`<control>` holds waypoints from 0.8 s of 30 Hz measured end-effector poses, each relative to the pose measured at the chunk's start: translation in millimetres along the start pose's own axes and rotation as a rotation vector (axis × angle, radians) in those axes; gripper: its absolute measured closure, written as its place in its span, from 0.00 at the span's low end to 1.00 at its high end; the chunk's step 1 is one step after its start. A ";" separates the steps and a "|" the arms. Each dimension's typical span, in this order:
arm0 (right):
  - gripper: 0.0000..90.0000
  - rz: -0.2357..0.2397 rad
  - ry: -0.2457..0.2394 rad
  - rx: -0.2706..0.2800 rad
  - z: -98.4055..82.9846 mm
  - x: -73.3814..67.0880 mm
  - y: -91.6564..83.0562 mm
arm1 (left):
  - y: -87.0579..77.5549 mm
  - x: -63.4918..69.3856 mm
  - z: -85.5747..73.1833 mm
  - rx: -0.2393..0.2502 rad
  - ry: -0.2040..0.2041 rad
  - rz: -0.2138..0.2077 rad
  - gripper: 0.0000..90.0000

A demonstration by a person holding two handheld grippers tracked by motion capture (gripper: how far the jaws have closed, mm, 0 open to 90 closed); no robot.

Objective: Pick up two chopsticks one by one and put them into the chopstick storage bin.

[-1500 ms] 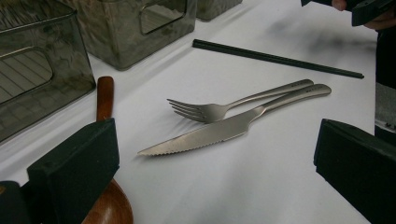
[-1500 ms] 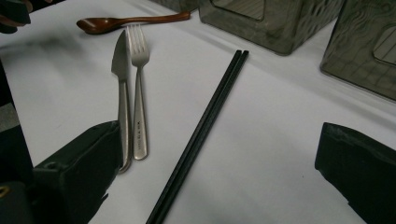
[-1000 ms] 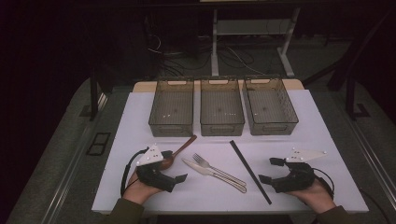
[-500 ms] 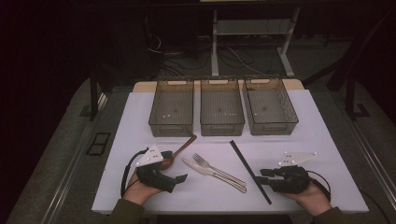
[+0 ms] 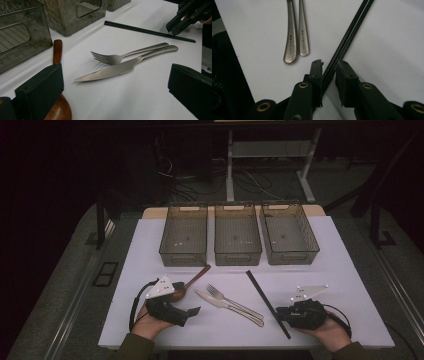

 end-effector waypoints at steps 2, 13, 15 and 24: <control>0.83 -0.009 0.001 -0.002 -0.4 1.6 -0.4 | 0.2 0.2 -0.6 -0.002 -0.004 0.001 0.00; 0.84 -0.013 0.002 -0.027 -4.1 1.9 0.7 | 0.1 -0.2 -0.6 -0.002 -0.002 0.002 0.00; 0.84 -0.015 0.003 -0.030 -4.4 2.0 0.7 | 0.1 0.0 -0.6 -0.002 -0.002 0.002 0.00; 0.87 -0.050 -0.007 -0.051 -6.2 6.6 -1.4 | 0.0 -0.1 -0.4 -0.001 0.002 0.000 0.00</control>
Point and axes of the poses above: each handheld gripper's, and its own axes: y roughly forward along the jaws, z roughly out of its top, x roughly to its right, the point moved 10 cm from there along y, roughly forward along the jaws, and after that the axes turned 11 degrees about x, right-handed, at the moved point
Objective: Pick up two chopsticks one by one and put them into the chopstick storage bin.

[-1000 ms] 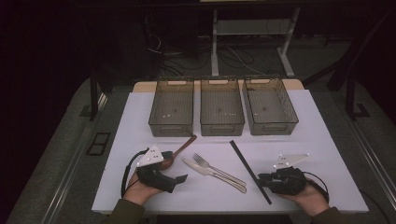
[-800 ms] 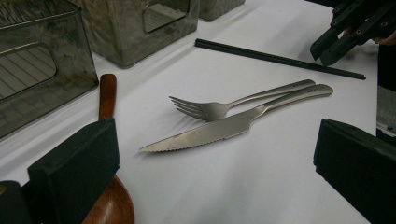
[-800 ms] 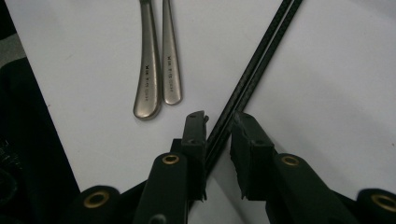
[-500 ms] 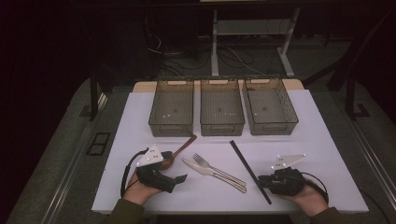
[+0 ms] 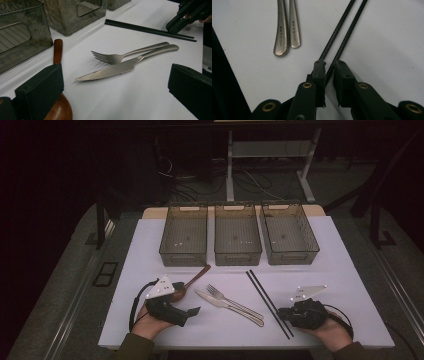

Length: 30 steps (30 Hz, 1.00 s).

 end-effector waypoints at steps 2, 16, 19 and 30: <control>0.87 -0.005 -0.003 -0.002 -0.2 0.6 0.0 | 0.0 0.0 0.0 0.000 0.000 0.000 0.00; 0.91 -0.057 -0.003 -0.017 -2.6 13.9 -4.9 | 0.0 0.4 -0.3 -0.003 0.002 -0.003 0.00; 0.92 -0.066 -0.002 -0.019 -3.1 16.3 -5.8 | 0.1 0.5 -0.1 -0.002 0.002 -0.003 0.00; 0.92 -0.117 0.008 -0.018 -5.1 33.4 -11.5 | 0.1 0.6 -0.2 0.000 -0.001 -0.003 0.00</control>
Point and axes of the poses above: each handheld gripper's, and its own axes: y roughly forward along the jaws, z roughly out of its top, x roughly to its right, the point moved 10 cm from there along y, roughly forward along the jaws, and after that the axes turned 11 degrees about x, right-handed, at the moved point
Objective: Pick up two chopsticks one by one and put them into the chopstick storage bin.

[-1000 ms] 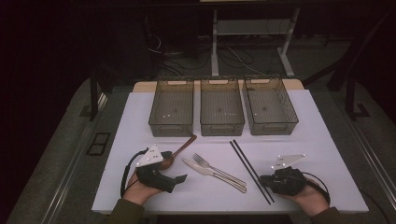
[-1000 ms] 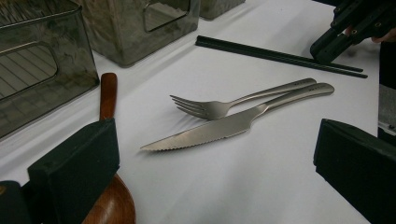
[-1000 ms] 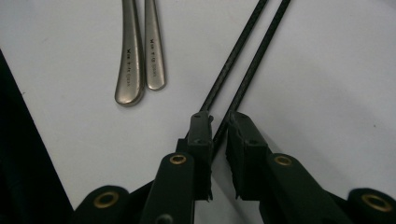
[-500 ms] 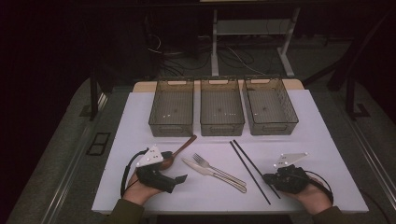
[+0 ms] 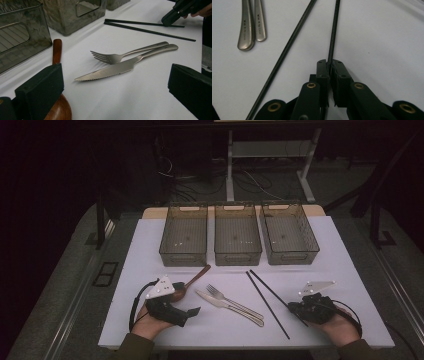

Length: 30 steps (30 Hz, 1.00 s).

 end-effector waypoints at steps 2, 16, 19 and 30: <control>0.92 -0.006 0.002 -0.001 -0.3 1.2 -0.3 | -0.1 -0.1 0.0 0.000 0.000 0.000 0.00; 0.87 0.003 0.075 0.110 30.1 4.9 5.9 | 1.3 0.6 -1.1 -0.004 0.003 -0.002 0.00; 0.87 -0.002 0.082 0.113 38.3 5.4 17.5 | 0.6 0.9 -1.3 -0.003 -0.003 -0.002 0.00; 0.90 -0.024 0.077 0.048 30.3 6.6 28.3 | -1.8 -0.1 -0.8 0.006 -0.008 0.001 0.00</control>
Point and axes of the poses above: each handheld gripper's, and its own axes: y roughly forward along the jaws, z roughly out of its top, x roughly to its right, the point moved 10 cm from there along y, roughly forward along the jaws, and after that the axes turned 11 degrees about x, right-handed, at the moved point
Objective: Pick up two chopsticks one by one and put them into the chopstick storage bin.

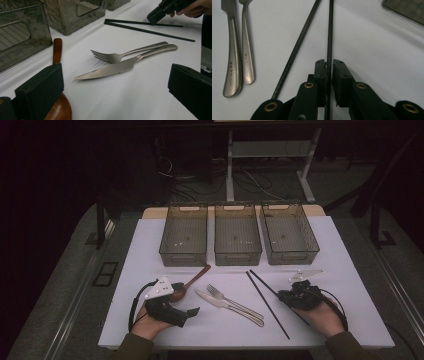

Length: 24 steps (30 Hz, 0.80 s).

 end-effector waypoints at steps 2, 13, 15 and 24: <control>0.91 -0.005 -0.007 -0.008 -2.3 1.0 1.0 | 0.3 0.4 0.4 0.002 0.001 0.000 0.00; 0.94 -0.017 -0.021 -0.013 -4.7 1.7 1.2 | -0.2 0.2 -0.2 -0.002 0.004 0.000 0.00; 0.94 -0.017 -0.027 -0.013 -4.8 1.9 0.6 | 0.1 0.4 0.1 0.001 0.002 0.001 0.00; 0.94 -0.004 -0.003 0.007 -3.2 6.0 -7.4 | 0.3 0.3 -0.4 -0.004 0.006 -0.002 0.00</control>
Point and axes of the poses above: each handheld gripper's, and its own axes: y roughly forward along the jaws, z roughly out of its top, x roughly to its right, the point moved 10 cm from there along y, roughly forward along the jaws, and after that the axes turned 11 degrees about x, right-handed, at the moved point
